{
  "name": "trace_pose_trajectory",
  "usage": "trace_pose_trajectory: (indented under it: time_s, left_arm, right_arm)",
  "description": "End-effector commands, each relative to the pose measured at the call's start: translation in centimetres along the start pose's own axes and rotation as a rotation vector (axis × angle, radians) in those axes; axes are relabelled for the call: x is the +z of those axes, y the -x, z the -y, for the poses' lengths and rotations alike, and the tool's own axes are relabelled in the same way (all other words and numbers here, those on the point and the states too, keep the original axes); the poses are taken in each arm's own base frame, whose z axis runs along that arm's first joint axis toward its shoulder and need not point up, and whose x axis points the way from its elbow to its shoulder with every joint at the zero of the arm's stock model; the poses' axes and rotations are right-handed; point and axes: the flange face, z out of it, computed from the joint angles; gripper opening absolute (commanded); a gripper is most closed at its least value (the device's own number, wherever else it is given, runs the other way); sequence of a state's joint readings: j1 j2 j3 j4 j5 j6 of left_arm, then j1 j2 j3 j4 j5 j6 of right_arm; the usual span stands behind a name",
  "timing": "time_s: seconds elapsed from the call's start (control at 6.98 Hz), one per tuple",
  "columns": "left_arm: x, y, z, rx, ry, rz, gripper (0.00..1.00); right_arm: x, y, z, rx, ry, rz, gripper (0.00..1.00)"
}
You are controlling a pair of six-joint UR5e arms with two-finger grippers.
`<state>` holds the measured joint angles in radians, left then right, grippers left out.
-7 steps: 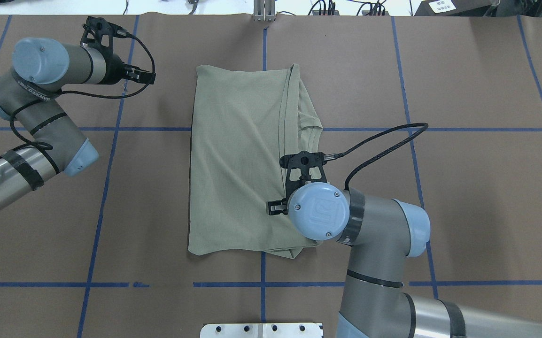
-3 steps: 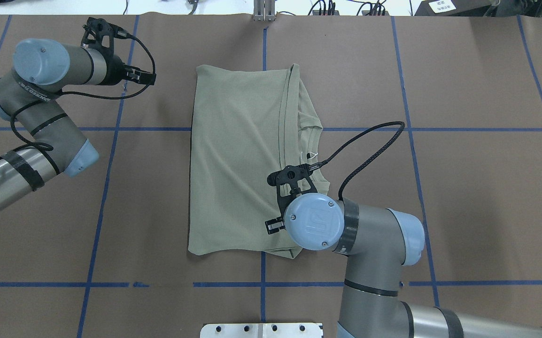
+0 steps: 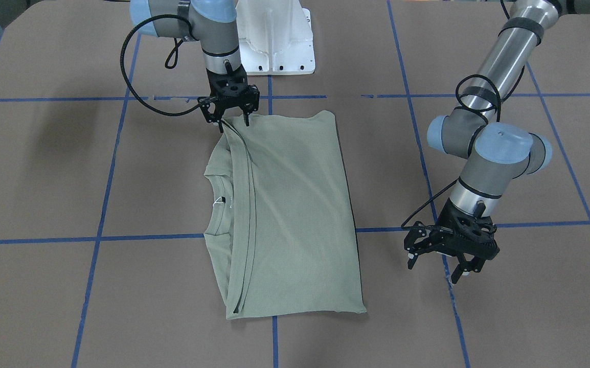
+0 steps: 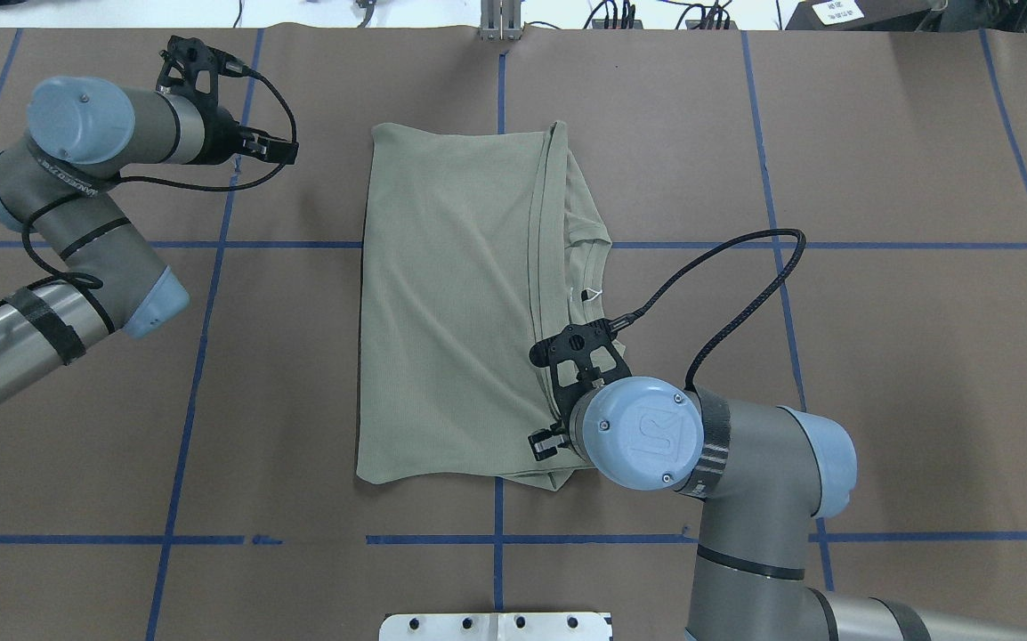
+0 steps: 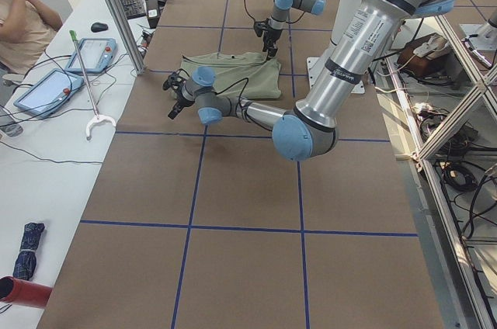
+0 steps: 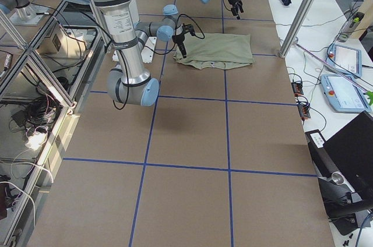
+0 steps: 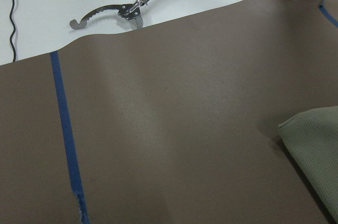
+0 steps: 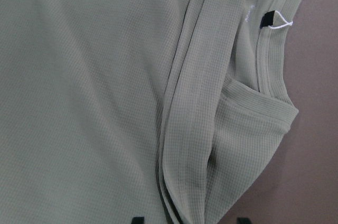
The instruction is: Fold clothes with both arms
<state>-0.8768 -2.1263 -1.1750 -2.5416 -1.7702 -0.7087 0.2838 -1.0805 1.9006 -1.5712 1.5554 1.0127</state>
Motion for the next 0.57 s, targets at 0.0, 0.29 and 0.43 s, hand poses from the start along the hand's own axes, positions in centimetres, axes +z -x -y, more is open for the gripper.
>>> trace_pose_trajectory:
  time_s: [0.0, 0.29, 0.43]
  left_arm:
    - [0.0, -0.1, 0.0, 0.001, -0.001, -0.002, 1.00]
    - [0.0, -0.1, -0.1, 0.001, 0.000, -0.003, 1.00]
    - [0.0, -0.1, -0.1, 0.001, 0.000, -0.003, 1.00]
  right_arm:
    - [0.5, 0.3, -1.2, -0.022, 0.015, 0.000, 0.62]
    - [1.1, 0.5, -2.0, -0.032, 0.030, -0.007, 0.54]
    - [1.4, 0.2, -2.3, -0.035, 0.034, -0.013, 0.49]
